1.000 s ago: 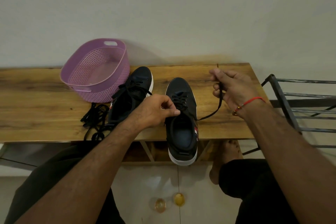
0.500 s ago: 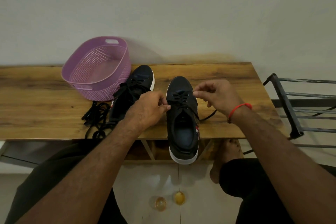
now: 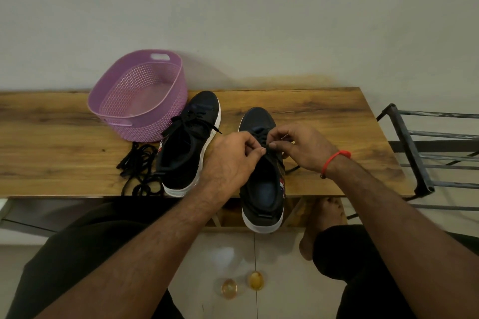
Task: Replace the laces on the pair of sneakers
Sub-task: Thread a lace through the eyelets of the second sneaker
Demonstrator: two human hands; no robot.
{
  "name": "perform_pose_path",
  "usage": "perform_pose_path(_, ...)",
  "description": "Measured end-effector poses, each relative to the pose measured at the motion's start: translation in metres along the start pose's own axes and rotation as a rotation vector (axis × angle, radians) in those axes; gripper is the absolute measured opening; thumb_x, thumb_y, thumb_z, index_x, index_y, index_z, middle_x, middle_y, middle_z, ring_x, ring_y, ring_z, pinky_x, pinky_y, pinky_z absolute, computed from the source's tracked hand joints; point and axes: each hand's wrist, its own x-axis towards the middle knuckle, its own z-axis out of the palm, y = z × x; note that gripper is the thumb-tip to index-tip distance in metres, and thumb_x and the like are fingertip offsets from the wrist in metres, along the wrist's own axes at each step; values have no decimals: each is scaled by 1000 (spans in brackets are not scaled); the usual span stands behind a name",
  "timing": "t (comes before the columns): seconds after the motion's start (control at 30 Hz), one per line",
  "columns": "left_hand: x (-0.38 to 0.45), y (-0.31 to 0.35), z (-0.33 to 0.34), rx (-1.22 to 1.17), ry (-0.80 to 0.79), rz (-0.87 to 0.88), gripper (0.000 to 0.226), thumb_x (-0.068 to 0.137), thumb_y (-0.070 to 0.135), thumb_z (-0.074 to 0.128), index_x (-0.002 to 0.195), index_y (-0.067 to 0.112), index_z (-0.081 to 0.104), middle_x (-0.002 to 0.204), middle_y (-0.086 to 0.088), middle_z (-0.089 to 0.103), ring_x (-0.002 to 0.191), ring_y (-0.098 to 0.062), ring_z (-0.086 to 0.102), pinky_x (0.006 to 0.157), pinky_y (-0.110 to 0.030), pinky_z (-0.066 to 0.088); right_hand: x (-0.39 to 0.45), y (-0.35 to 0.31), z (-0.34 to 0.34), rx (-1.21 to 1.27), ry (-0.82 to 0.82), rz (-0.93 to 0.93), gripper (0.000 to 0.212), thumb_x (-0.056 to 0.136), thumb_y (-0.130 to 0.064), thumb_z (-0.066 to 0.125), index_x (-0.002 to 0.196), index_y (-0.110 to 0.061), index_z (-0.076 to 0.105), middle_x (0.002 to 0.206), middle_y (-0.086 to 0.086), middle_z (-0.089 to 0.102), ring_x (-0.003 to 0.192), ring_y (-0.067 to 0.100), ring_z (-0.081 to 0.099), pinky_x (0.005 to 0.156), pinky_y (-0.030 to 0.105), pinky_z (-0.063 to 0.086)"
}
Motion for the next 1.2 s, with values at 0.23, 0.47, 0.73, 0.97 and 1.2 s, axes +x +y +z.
perform_pose_path(0.23, -3, 1, 2, -81, 26, -33, 9, 89, 41, 74, 89, 33, 69, 85, 13, 68, 71, -7, 66, 71, -38, 62, 0, 2, 4, 171, -74, 15, 16, 98, -18, 59, 89, -28, 67, 89, -10, 64, 76, -6, 57, 64, 13, 45)
perform_pose_path(0.47, 0, 0, -7, 11, -7, -33, 9, 94, 36, 69, 86, 34, 66, 84, 15, 65, 83, 0, 62, 66, -13, 48, 3, 9, 2, 187, -39, 60, 5, 92, -25, 68, 97, -27, 70, 92, -8, 71, 85, 1, 65, 73, 17, 55)
perform_pose_path(0.73, 7, -6, -37, -1093, 71, -367, 26, 102, 18, 41, 121, 4, 54, 103, -8, 77, 97, -24, 75, 89, -43, 60, 2, 10, -5, 303, -49, 88, 6, 93, -21, 66, 97, -18, 70, 80, -8, 69, 68, -3, 63, 60, 10, 48)
perform_pose_path(0.97, 3, -12, -59, -948, -125, -463, 7, 102, 13, 56, 99, 7, 57, 67, -3, 54, 54, -12, 59, 58, -35, 59, 2, 11, -7, 273, -39, 98, 4, 93, -21, 67, 94, -21, 71, 88, -5, 70, 77, -1, 62, 62, 13, 46)
perform_pose_path(1.2, -12, -4, -44, -642, -345, -316, 17, 94, 8, 68, 111, 9, 68, 91, -10, 78, 67, -18, 71, 60, -32, 61, 6, 14, -8, 203, -95, 73, 5, 92, -20, 69, 93, -24, 72, 84, -10, 69, 71, -8, 60, 61, 11, 44)
